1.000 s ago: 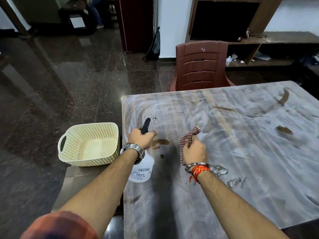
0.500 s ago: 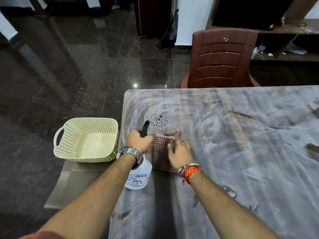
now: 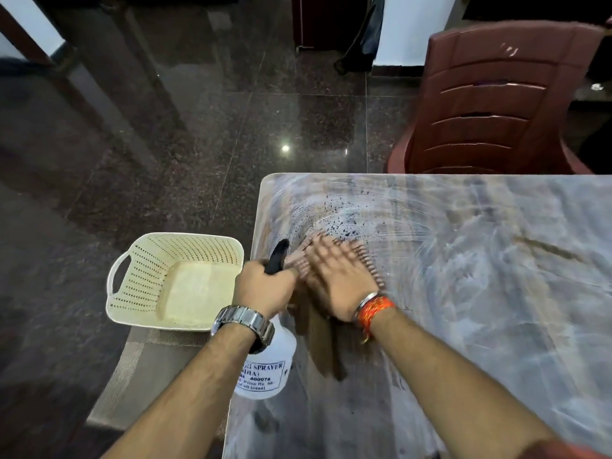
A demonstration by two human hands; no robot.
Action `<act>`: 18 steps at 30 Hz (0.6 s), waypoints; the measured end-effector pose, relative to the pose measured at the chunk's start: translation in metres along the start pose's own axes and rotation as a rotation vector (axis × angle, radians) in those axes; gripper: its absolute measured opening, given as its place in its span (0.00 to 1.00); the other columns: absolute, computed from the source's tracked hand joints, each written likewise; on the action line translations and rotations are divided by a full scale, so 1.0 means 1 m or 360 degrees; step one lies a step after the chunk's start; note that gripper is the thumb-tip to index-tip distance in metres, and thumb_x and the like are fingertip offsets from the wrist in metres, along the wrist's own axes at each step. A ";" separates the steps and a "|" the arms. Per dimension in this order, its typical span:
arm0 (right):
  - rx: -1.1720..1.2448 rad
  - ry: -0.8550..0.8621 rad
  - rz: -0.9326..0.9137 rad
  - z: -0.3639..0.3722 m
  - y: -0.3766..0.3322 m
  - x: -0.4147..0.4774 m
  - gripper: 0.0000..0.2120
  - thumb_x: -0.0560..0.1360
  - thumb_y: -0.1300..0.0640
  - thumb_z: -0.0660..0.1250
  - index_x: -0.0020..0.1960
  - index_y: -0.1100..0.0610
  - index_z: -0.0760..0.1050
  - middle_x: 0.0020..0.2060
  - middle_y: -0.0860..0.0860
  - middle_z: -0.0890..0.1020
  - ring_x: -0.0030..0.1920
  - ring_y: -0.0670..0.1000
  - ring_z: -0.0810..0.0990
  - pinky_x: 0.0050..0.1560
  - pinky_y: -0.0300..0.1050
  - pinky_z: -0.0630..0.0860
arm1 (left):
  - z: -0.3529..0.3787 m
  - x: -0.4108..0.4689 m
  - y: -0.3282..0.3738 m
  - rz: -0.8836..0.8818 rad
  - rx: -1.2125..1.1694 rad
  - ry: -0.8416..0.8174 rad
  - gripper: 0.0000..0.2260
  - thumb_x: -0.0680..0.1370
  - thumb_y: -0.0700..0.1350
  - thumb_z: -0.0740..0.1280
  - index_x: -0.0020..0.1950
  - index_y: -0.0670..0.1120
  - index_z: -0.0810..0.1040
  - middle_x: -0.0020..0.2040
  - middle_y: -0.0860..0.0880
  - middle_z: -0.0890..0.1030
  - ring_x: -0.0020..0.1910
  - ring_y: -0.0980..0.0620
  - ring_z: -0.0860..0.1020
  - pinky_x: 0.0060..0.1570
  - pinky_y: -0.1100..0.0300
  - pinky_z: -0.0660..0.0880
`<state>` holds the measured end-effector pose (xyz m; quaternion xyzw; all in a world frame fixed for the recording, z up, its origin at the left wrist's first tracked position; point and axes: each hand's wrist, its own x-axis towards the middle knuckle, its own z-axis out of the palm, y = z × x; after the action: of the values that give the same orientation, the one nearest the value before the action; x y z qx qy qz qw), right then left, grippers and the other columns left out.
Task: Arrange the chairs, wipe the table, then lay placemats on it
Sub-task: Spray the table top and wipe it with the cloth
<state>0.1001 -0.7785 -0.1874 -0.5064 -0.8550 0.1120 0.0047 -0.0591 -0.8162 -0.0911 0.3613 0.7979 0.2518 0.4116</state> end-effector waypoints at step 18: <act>-0.0054 0.0059 -0.0105 -0.012 -0.006 0.126 0.30 0.77 0.43 0.43 0.76 0.50 0.57 0.76 0.49 0.58 0.77 0.52 0.50 0.75 0.58 0.42 | -0.015 0.046 0.011 0.0017 -0.0240 -0.0060 0.11 0.70 0.49 0.71 0.35 0.42 0.80 0.30 0.43 0.82 0.21 0.47 0.73 0.34 0.53 0.75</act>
<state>0.0345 -0.6696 -0.1878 -0.4800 -0.8727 0.0878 0.0155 -0.0863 -0.7752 -0.0970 0.3383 0.7668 0.3065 0.4513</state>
